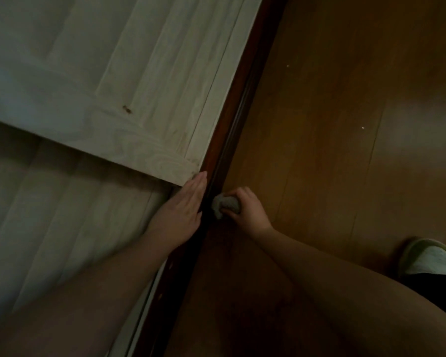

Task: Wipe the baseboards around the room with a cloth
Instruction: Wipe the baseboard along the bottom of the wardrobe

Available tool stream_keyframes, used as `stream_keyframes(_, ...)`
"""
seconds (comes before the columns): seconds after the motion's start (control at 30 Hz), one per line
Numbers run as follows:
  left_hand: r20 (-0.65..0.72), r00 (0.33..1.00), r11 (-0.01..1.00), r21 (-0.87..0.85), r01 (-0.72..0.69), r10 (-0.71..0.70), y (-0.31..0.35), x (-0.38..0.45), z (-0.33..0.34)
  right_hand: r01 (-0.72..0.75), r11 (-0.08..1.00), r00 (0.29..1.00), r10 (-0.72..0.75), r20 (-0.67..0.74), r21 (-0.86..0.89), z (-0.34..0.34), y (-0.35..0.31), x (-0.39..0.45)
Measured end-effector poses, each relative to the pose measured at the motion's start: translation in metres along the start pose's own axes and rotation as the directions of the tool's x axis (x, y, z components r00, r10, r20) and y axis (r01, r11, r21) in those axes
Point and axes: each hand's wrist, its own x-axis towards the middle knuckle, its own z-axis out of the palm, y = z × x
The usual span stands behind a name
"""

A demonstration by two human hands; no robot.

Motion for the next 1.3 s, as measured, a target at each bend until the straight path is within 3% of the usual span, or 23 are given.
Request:
stream_keyframes(0.17, -0.076, 0.997, 0.992, -0.123, -0.023, 0.014, 0.000, 0.001, 0.012, 0.053, 0.997, 0.998, -0.052, 0.031, -0.062, 0.013, 0.004, 0.002)
stream_keyframes(0.33, -0.044, 0.999, 0.988, -0.154, 0.018, -0.025, 0.001, 0.002, 0.017, 0.088, 0.983, 0.994, -0.075, 0.085, -0.162, 0.008, 0.011, 0.015)
stream_keyframes(0.53, -0.037, 0.999, 0.982, -0.186, 0.023, -0.031, 0.000, 0.005, 0.021, 0.183, 0.943, 0.965, -0.117, 0.237, -0.279, -0.026, 0.014, 0.054)
stream_keyframes(0.67, -0.029, 0.999, 0.978, -0.208, 0.034, -0.041, 0.000, 0.005, 0.023, 0.191, 0.925, 0.962, -0.110, 0.250, -0.328, -0.056, 0.006, 0.086)
stream_keyframes(0.8, -0.033, 0.999, 0.967, -0.253, 0.032, -0.042, 0.000, 0.003, 0.025, 0.121, 0.927, 0.988, -0.078, 0.131, -0.356, -0.095, -0.002, 0.123)
stream_keyframes(0.87, -0.033, 0.999, 0.966, -0.257, 0.016, -0.025, 0.000, 0.003, 0.026, 0.012, 0.945, 0.999, -0.025, -0.038, -0.326, -0.118, -0.006, 0.151)
stream_keyframes(0.97, -0.031, 0.999, 0.942, -0.336, 0.015, -0.027, 0.000, 0.003, 0.024, -0.157, 0.944, 0.958, 0.075, -0.275, -0.289, -0.152, -0.017, 0.196)
stream_keyframes(1.1, -0.031, 0.999, 0.947, -0.320, 0.009, -0.019, 0.000, 0.003, 0.022, -0.174, 0.926, 0.952, 0.071, -0.298, -0.335, -0.160, -0.019, 0.206)
stream_keyframes(1.3, -0.015, 1.000, 0.968, -0.249, -0.003, 0.000, -0.002, 0.003, 0.022, -0.061, 0.980, 0.964, 0.009, -0.266, -0.188, -0.106, 0.002, 0.130)
